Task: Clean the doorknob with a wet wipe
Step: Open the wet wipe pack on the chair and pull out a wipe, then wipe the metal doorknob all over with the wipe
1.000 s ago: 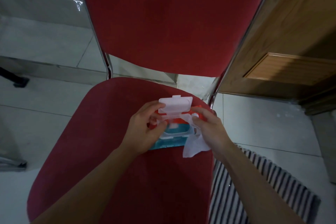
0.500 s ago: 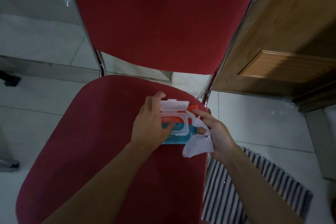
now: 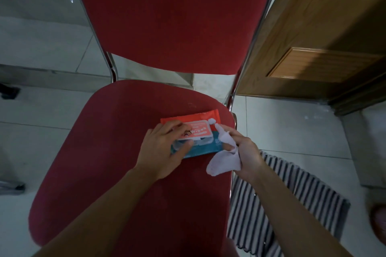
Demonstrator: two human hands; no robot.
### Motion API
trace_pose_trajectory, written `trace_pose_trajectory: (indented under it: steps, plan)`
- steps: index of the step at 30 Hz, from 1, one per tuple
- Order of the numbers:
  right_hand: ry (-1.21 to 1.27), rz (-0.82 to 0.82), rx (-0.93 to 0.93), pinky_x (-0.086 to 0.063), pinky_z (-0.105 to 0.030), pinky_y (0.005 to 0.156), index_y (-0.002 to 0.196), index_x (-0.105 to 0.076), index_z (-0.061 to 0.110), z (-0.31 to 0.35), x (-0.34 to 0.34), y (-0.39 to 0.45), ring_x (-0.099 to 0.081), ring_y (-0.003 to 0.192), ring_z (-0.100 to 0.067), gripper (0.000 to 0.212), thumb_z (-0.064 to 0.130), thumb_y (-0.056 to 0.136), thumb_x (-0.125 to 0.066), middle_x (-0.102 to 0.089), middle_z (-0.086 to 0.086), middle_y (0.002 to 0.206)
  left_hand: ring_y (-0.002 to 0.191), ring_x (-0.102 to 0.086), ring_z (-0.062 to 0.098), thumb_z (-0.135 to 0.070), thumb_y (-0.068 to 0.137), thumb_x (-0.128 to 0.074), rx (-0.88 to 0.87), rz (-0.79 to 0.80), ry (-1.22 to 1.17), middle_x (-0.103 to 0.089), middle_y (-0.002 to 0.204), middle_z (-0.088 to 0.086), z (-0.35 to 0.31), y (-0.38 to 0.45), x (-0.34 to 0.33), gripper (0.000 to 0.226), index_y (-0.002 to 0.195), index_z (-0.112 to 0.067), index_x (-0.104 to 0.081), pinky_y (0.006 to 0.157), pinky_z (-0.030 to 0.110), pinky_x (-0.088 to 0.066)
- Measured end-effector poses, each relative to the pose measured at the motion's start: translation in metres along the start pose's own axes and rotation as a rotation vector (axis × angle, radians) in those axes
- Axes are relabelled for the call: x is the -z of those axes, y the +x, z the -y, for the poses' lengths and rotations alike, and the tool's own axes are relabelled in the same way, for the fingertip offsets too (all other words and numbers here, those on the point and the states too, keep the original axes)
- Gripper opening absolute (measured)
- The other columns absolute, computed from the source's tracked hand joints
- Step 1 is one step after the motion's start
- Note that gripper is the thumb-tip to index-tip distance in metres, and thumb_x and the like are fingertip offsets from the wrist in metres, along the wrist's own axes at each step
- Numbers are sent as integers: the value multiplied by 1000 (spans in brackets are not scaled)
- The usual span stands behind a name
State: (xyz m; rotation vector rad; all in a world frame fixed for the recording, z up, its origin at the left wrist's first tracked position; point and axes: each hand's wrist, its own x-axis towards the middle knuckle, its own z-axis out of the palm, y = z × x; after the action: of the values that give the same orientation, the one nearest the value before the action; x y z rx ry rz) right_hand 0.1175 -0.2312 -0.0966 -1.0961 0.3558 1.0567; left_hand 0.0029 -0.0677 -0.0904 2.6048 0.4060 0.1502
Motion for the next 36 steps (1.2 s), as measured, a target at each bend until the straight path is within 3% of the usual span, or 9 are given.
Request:
trace_pose_trajectory:
  steps: [4,11,18,21,24,26,28,32,36]
  plan:
    - [-55,-5,-4,-43,-14,36,103,-64,13,-8,-6,-6,-56,38,-1,40,-5,90,-31,-70,-4,70,82,-59,28,-40,84,-42,47,-92,46,-70,103,-2,-8,6,-2,37,97,-20,-70,66,37,-41]
    - [-193,-64,-34,-40,-15,34,118,-58,14,-14,-10,-14,-46,32,-3,47,-7,89,-27,-64,-5,65,86,-53,32,-22,77,-69,80,-89,109,-71,106,-5,-9,2,-12,20,97,-20,-70,68,36,-38]
    - [-240,-130,-10,-45,-16,37,95,-66,19,-13,-19,-24,-60,42,-6,36,-3,88,-37,-69,-2,65,88,-48,32,-15,83,-60,-53,57,148,-70,108,0,3,18,4,20,100,-13,-69,77,42,-46]
    - [-148,-122,52,-52,-23,51,86,-64,12,1,-23,-39,-66,55,-13,25,4,91,-41,-72,-3,64,88,-53,28,-13,87,-57,19,70,-39,-71,104,5,-11,21,17,20,103,-11,-68,82,32,-45]
    - [-57,-22,175,-52,-28,70,94,-68,7,35,-31,-70,-67,73,-18,25,8,92,-43,-71,-6,82,82,-59,12,-13,90,-54,253,121,-578,-69,95,5,-61,24,43,18,101,-11,-68,70,7,-42]
    - [-84,18,227,-53,-27,66,92,-70,16,65,-35,-95,-68,75,-17,25,7,89,-47,-73,-5,83,82,-61,2,-11,89,-54,280,242,-899,-70,96,2,-100,32,65,17,94,-17,-69,73,9,-45]
    - [-193,-23,284,-53,-28,61,110,-59,20,103,-38,-124,-68,82,-19,29,7,84,-55,-71,-6,95,76,-63,-6,-10,86,-55,155,368,-1068,-73,85,-11,-139,49,93,21,83,-25,-70,68,7,-46]
    - [-367,1,464,-54,-28,64,132,-37,27,183,-37,-181,-64,97,-22,65,4,78,-64,-57,-4,124,78,-66,5,-9,78,-66,-52,409,-1018,-74,78,-10,-213,92,149,16,85,-23,-69,71,17,-52]
    - [-440,-11,624,-59,-30,62,130,-40,33,253,-36,-238,-69,85,-19,67,-2,78,-66,-61,-2,116,81,-66,8,-4,77,-69,-203,373,-942,-72,89,-2,-274,130,194,23,92,-22,-68,75,22,-53]
